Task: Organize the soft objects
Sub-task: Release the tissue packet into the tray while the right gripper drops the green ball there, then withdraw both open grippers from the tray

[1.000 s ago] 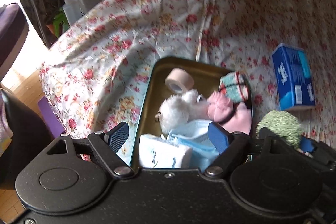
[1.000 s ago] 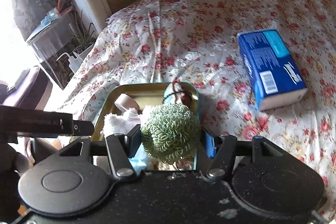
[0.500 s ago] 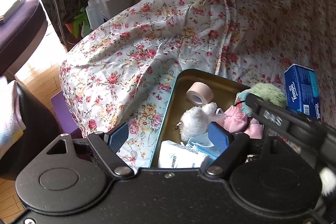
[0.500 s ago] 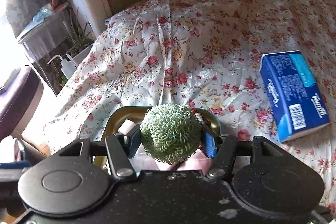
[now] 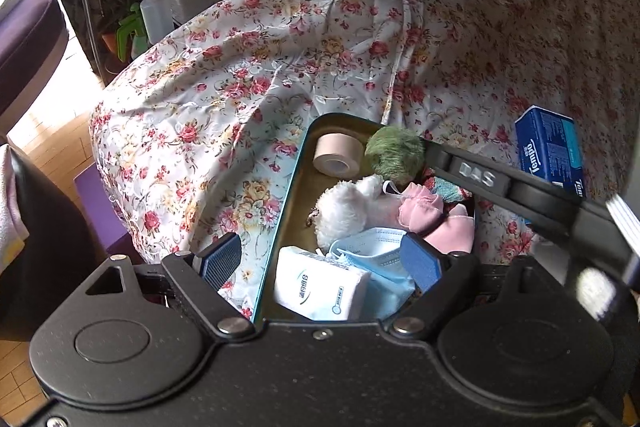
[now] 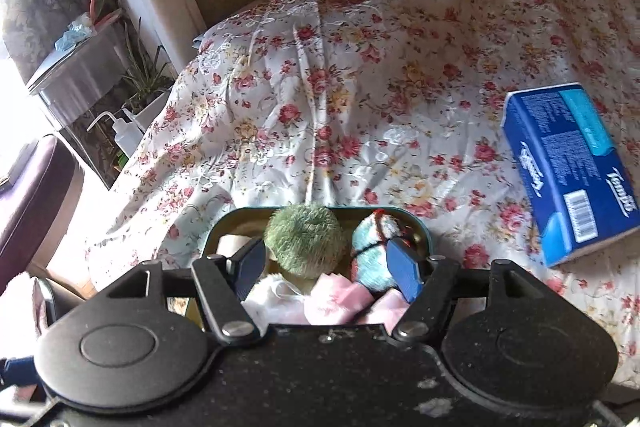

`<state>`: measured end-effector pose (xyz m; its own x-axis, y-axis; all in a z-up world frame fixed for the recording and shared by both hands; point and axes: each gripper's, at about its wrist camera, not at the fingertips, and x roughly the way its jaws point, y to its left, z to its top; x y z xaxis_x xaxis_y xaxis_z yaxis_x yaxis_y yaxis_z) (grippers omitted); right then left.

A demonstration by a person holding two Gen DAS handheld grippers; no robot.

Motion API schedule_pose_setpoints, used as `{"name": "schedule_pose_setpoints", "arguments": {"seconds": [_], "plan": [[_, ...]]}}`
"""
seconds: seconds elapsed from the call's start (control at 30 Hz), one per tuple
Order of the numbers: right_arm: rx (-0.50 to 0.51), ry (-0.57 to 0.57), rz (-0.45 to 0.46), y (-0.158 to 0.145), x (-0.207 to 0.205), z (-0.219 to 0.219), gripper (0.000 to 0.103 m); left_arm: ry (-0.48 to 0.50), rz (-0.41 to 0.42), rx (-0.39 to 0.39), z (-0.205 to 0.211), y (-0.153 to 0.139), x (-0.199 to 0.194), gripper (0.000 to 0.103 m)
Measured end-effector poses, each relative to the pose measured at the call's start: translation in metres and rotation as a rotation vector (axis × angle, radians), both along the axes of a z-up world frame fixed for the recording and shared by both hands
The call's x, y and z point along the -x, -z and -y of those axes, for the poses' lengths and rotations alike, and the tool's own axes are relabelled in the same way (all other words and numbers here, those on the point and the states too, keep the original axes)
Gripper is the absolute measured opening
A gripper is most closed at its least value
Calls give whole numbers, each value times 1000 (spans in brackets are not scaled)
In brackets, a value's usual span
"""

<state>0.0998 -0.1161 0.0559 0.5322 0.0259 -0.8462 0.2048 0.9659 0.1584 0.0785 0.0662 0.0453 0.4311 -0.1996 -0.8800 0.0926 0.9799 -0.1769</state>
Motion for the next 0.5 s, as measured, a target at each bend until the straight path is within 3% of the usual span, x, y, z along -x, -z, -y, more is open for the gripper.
{"name": "schedule_pose_setpoints", "arguments": {"seconds": [0.5], "plan": [[136,-18,36,-17,95,17,67,59,60,-113,23,4,21,84]]}}
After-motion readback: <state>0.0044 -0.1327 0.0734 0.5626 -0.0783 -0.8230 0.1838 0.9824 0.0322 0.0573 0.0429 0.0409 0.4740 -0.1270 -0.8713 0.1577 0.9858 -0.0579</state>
